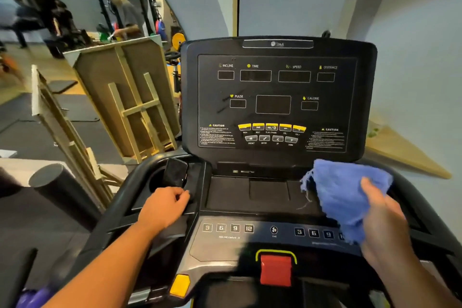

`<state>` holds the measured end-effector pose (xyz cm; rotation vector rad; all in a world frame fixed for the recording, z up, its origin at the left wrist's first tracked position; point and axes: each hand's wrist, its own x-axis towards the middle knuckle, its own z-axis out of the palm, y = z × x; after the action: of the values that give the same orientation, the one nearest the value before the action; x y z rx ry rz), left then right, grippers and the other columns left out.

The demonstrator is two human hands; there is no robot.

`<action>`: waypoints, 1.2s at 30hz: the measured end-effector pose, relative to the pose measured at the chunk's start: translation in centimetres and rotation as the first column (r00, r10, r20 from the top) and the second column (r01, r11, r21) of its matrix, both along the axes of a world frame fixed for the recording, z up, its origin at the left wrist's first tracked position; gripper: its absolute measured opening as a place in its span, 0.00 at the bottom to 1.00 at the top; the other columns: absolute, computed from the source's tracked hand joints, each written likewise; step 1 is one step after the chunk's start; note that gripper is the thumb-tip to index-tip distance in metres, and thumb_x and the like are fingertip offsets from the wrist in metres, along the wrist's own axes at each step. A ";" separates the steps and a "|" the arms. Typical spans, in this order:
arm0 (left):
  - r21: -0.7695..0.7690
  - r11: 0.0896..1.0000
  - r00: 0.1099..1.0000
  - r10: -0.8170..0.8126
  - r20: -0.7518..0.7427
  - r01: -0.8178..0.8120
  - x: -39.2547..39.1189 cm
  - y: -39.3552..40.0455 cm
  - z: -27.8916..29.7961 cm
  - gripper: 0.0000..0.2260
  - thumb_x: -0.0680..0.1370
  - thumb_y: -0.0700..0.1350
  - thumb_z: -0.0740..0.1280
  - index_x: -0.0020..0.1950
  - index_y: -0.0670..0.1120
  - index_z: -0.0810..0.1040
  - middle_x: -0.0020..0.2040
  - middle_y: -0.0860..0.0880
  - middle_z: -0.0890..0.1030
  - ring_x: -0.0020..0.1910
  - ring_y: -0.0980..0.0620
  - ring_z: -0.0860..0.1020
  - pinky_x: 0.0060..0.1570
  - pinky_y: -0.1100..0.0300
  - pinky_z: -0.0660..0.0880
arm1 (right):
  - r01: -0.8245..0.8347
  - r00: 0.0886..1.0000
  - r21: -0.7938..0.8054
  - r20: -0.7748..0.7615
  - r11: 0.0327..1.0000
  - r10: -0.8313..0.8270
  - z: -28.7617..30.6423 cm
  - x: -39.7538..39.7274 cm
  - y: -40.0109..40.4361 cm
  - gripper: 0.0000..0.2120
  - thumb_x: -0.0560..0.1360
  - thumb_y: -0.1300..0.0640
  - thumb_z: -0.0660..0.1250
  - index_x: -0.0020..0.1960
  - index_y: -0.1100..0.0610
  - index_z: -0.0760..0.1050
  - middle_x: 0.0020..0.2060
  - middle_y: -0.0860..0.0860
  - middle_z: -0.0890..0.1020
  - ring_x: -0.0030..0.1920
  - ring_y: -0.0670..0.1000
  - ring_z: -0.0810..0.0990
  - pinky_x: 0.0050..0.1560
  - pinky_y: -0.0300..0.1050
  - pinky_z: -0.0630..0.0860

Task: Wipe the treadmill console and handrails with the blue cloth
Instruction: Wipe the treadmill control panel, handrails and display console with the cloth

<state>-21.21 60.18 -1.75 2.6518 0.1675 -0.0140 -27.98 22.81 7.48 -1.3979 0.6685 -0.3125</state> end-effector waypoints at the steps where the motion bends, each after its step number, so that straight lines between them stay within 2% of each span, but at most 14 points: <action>1: 0.006 1.000 1.000 -0.013 -0.020 0.013 0.3 0.2 0.0 0.19 0.81 0.56 0.61 0.37 0.46 0.81 0.30 0.46 0.82 0.32 0.51 0.80 0.40 0.53 0.79 | 0.001 0.999 0.072 0.054 0.997 -0.005 0.8 1.3 -0.1 0.13 0.83 0.50 0.61 0.45 0.54 0.78 0.28 0.48 0.84 0.27 0.47 0.82 0.30 0.39 0.76; 5: 0.014 1.000 0.998 -0.016 -0.059 0.017 0.8 0.6 -0.1 0.20 0.79 0.58 0.60 0.37 0.46 0.80 0.31 0.47 0.83 0.33 0.51 0.81 0.43 0.52 0.81 | 0.015 0.971 0.127 0.233 0.992 -0.044 4.4 7.4 0.1 0.12 0.82 0.48 0.59 0.45 0.51 0.76 0.32 0.45 0.81 0.27 0.42 0.80 0.25 0.36 0.73; 8: 0.027 1.000 0.999 0.001 -0.048 0.000 0.7 0.5 -0.2 0.20 0.79 0.59 0.60 0.37 0.47 0.79 0.31 0.48 0.82 0.33 0.52 0.81 0.44 0.54 0.80 | 0.134 0.917 -0.186 0.397 0.973 -0.050 7.4 11.9 2.2 0.19 0.80 0.42 0.57 0.42 0.54 0.75 0.23 0.48 0.77 0.23 0.46 0.76 0.26 0.43 0.70; 10: 0.029 0.999 0.999 0.014 -0.032 -0.014 0.7 0.5 -0.5 0.19 0.78 0.59 0.60 0.38 0.47 0.79 0.30 0.49 0.82 0.33 0.53 0.80 0.42 0.55 0.80 | 0.172 0.853 -0.454 0.513 0.874 0.099 8.3 15.0 4.7 0.19 0.82 0.44 0.54 0.55 0.56 0.78 0.42 0.49 0.85 0.42 0.44 0.82 0.46 0.40 0.77; 11: 0.035 0.999 1.000 0.016 -0.021 -0.016 0.8 0.6 -0.7 0.19 0.78 0.60 0.60 0.38 0.47 0.79 0.30 0.49 0.82 0.32 0.53 0.80 0.41 0.56 0.79 | 0.171 0.833 -0.607 0.509 0.776 0.215 8.2 16.5 6.0 0.21 0.84 0.47 0.54 0.68 0.57 0.73 0.60 0.52 0.81 0.60 0.43 0.78 0.62 0.34 0.72; 13: 0.046 0.999 1.000 0.016 -0.006 -0.016 1.0 0.8 -0.9 0.19 0.78 0.60 0.60 0.39 0.47 0.79 0.30 0.48 0.81 0.32 0.53 0.79 0.39 0.56 0.78 | 0.128 0.844 -0.892 0.328 0.434 0.425 6.5 20.0 8.3 0.25 0.84 0.48 0.51 0.79 0.57 0.61 0.78 0.55 0.63 0.79 0.54 0.58 0.78 0.51 0.56; 15: 0.054 0.998 1.000 0.013 0.009 -0.014 1.1 0.9 -1.1 0.20 0.77 0.60 0.60 0.40 0.45 0.78 0.30 0.47 0.80 0.31 0.53 0.78 0.36 0.57 0.76 | 0.069 0.895 -0.995 0.095 0.075 0.436 4.1 22.7 9.9 0.30 0.81 0.45 0.49 0.80 0.56 0.58 0.80 0.57 0.58 0.80 0.63 0.51 0.77 0.64 0.53; 17: 0.052 0.999 1.000 0.012 0.024 -0.013 1.2 0.9 -1.3 0.19 0.77 0.60 0.60 0.40 0.45 0.77 0.30 0.48 0.80 0.31 0.53 0.78 0.37 0.56 0.76 | 0.047 0.905 -0.994 -0.001 -0.103 0.426 2.0 23.4 11.1 0.32 0.79 0.44 0.51 0.80 0.56 0.57 0.80 0.58 0.57 0.79 0.66 0.49 0.78 0.65 0.49; 20: 0.062 0.998 0.999 0.008 0.033 -0.010 1.2 0.9 -1.5 0.19 0.77 0.60 0.60 0.41 0.45 0.76 0.30 0.48 0.80 0.32 0.53 0.78 0.38 0.56 0.76 | 0.144 0.775 -0.908 -0.144 -0.394 0.616 -1.3 22.1 12.0 0.35 0.78 0.45 0.63 0.81 0.55 0.56 0.80 0.56 0.56 0.80 0.65 0.47 0.78 0.63 0.45; 22: 0.057 0.998 0.999 0.002 0.039 -0.004 1.2 0.9 -1.5 0.19 0.77 0.60 0.60 0.41 0.45 0.77 0.31 0.48 0.80 0.32 0.53 0.79 0.38 0.56 0.76 | 0.200 0.668 -0.783 -0.330 -0.589 0.667 -2.7 21.5 11.3 0.36 0.77 0.46 0.62 0.81 0.53 0.53 0.81 0.55 0.53 0.80 0.63 0.47 0.78 0.61 0.44; 25: 0.050 0.999 0.999 0.002 0.052 -0.004 1.2 0.9 -1.4 0.18 0.76 0.61 0.59 0.43 0.48 0.78 0.32 0.49 0.82 0.34 0.53 0.80 0.42 0.54 0.79 | 0.280 0.630 -0.723 -0.358 -0.632 0.689 -0.8 23.3 9.8 0.34 0.76 0.48 0.57 0.80 0.54 0.56 0.80 0.55 0.57 0.80 0.62 0.52 0.78 0.59 0.48; 31: 0.045 0.999 0.999 0.006 0.050 -0.008 1.2 0.9 -1.1 0.17 0.76 0.61 0.59 0.44 0.49 0.79 0.34 0.50 0.83 0.35 0.54 0.81 0.44 0.55 0.80 | 0.175 0.830 -0.924 -0.047 -0.341 0.555 5.1 26.5 12.7 0.35 0.78 0.47 0.57 0.81 0.57 0.54 0.81 0.58 0.54 0.80 0.64 0.47 0.79 0.63 0.47; 33: 0.042 0.999 0.998 0.003 0.057 -0.006 1.2 0.9 -1.0 0.18 0.77 0.61 0.59 0.43 0.48 0.78 0.34 0.50 0.82 0.34 0.55 0.80 0.42 0.58 0.79 | 0.226 0.772 -0.876 -0.105 -0.426 0.626 3.0 25.7 13.8 0.36 0.76 0.46 0.57 0.81 0.56 0.55 0.80 0.58 0.54 0.79 0.66 0.49 0.78 0.64 0.48; 36: 0.042 0.999 0.998 0.000 0.067 -0.003 1.2 0.8 -0.8 0.19 0.77 0.61 0.59 0.41 0.47 0.75 0.35 0.51 0.80 0.33 0.55 0.77 0.40 0.59 0.75 | 0.299 0.591 -0.726 -0.369 -0.619 0.717 -0.7 23.8 12.5 0.34 0.78 0.46 0.55 0.81 0.54 0.53 0.81 0.56 0.52 0.80 0.63 0.47 0.79 0.61 0.45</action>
<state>-20.03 61.00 -2.55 2.6901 0.1493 0.0798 -4.23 35.34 6.79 -2.9687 -1.5779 -0.8838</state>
